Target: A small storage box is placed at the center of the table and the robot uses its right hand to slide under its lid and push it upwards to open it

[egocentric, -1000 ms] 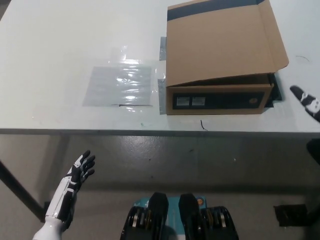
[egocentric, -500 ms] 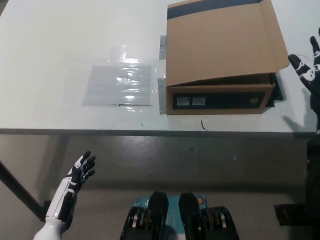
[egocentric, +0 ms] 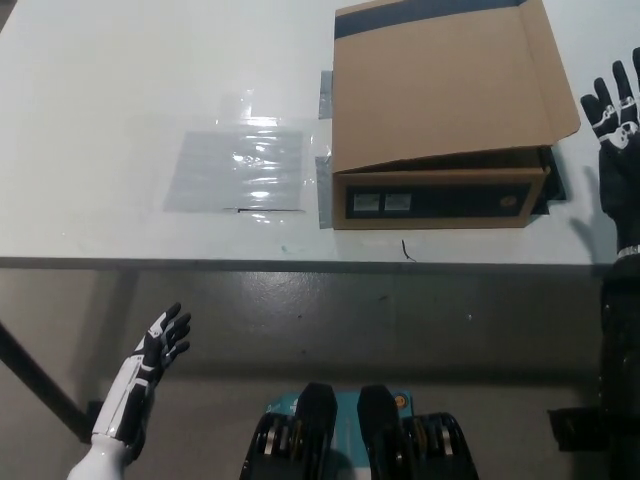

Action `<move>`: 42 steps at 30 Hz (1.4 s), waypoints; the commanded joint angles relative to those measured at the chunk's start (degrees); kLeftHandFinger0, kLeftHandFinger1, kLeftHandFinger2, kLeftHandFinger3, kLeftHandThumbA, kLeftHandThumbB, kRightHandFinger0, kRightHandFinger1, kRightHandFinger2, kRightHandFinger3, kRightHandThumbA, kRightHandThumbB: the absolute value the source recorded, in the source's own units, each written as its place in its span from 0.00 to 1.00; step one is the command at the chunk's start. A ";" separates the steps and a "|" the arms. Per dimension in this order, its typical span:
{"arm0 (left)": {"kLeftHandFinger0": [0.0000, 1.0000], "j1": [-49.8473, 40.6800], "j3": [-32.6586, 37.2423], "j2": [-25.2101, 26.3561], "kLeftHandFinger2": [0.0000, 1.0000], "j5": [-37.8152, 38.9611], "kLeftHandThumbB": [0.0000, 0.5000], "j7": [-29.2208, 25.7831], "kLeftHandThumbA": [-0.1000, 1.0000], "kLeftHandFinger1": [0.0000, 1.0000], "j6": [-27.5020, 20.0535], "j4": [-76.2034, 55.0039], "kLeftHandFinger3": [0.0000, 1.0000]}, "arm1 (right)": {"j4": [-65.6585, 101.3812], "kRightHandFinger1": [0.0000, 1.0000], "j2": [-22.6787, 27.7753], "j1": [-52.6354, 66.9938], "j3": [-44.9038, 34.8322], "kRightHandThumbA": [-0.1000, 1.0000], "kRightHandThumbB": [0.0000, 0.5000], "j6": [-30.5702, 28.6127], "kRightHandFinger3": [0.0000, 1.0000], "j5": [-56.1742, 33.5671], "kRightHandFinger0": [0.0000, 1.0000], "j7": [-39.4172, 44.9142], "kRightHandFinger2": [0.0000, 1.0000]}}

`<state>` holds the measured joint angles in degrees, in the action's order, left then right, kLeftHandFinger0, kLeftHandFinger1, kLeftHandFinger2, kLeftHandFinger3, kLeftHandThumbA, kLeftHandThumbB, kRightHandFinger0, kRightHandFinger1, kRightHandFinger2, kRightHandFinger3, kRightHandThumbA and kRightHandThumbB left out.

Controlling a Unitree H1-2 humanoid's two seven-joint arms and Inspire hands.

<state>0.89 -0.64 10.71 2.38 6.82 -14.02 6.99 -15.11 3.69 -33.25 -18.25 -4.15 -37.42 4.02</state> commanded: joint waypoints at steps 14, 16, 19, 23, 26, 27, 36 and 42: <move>1.00 0.09 0.07 0.31 1.00 -0.36 0.47 0.48 1.00 1.00 -2.44 -1.13 1.00 | -2.61 1.00 -0.75 -2.44 -0.48 1.00 0.57 0.96 1.00 -3.13 1.00 3.23 1.00; 1.00 -0.02 0.21 0.57 1.00 -0.81 0.49 0.54 1.00 1.00 -1.79 -1.49 1.00 | -2.68 1.00 -1.06 -2.28 -0.27 1.00 0.60 0.91 1.00 -3.06 1.00 3.53 1.00; 1.00 0.10 0.11 0.53 1.00 -0.48 0.51 0.62 1.00 1.00 -1.93 -1.35 1.00 | -2.73 1.00 -1.47 -2.07 -0.19 1.00 0.57 0.98 1.00 -3.49 1.00 4.16 1.00; 1.00 0.26 0.12 0.40 1.00 0.29 0.53 1.01 1.00 1.00 -1.91 -1.02 1.00 | -2.66 1.00 -1.74 -2.21 -0.18 1.00 0.57 1.06 1.00 -3.39 1.00 4.26 1.00; 1.00 0.24 0.07 0.41 1.00 0.31 0.55 1.14 1.00 1.00 -1.77 -0.93 1.00 | -1.93 1.00 -2.17 -2.13 -0.13 1.00 0.58 1.35 1.00 -3.39 1.00 4.22 1.00; 1.00 0.28 0.03 0.45 1.00 0.30 0.55 1.21 1.00 1.00 -1.98 -0.88 1.00 | -1.91 1.00 -2.25 -2.13 -0.12 1.00 0.57 1.41 1.00 -3.51 1.00 4.40 1.00; 1.00 0.26 -0.08 0.34 1.00 0.41 0.55 1.18 1.00 1.00 -1.83 -1.09 1.00 | -2.45 1.00 -2.67 -2.75 -0.08 1.00 0.57 2.42 1.00 -4.26 1.00 4.85 1.00; 1.00 0.33 -0.04 0.42 1.00 0.01 0.54 1.06 1.00 1.00 -2.20 -0.84 1.00 | -0.81 1.00 -3.72 -3.09 0.33 1.00 0.59 3.36 1.00 -4.12 1.00 3.69 1.00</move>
<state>0.77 -0.61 10.70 2.38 7.45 -14.28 7.11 -18.27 1.06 -33.33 -18.58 -1.71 -40.38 6.55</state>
